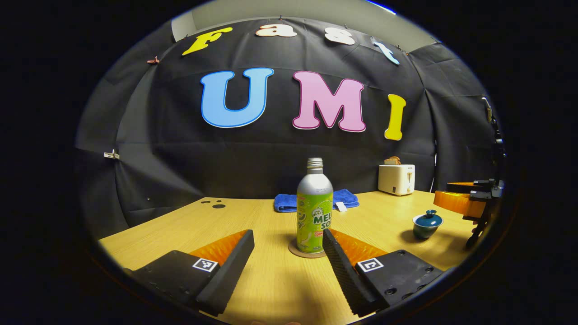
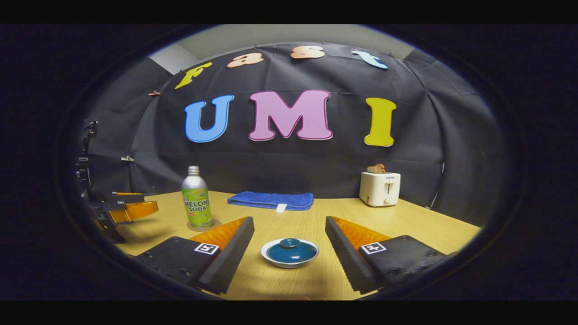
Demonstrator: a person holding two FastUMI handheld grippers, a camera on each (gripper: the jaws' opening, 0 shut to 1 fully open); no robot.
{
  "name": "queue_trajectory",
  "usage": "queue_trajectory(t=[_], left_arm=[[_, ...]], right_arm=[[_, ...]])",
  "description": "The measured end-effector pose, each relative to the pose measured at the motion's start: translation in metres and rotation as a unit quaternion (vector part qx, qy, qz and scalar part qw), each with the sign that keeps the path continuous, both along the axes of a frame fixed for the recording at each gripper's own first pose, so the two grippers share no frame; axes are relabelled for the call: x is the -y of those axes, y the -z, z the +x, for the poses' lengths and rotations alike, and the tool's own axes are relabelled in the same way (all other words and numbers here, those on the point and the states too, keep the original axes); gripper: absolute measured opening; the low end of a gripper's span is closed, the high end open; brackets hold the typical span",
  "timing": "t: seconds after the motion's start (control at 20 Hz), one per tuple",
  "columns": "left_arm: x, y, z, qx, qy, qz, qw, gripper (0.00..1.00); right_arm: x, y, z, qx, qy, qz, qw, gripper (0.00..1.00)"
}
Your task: Open the teacup lid with one hand, grasp the water bottle and pour water into the teacup with the other hand; after pouring, place the water bottle on the coaster and then close the teacup lid.
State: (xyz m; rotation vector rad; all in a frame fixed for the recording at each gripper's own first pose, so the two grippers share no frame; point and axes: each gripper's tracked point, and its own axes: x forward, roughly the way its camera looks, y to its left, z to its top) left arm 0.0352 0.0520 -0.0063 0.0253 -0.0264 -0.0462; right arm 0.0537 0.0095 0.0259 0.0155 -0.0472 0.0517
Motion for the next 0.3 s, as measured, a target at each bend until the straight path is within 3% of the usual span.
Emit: queue_trajectory(t=[0.3], left_arm=[[0.024,0.001,-0.011,0.002,0.004,0.0,1.0,0.96]], right_arm=[[-0.001,0.017,-0.001,-0.019,-0.007,0.016,1.0,0.98]])
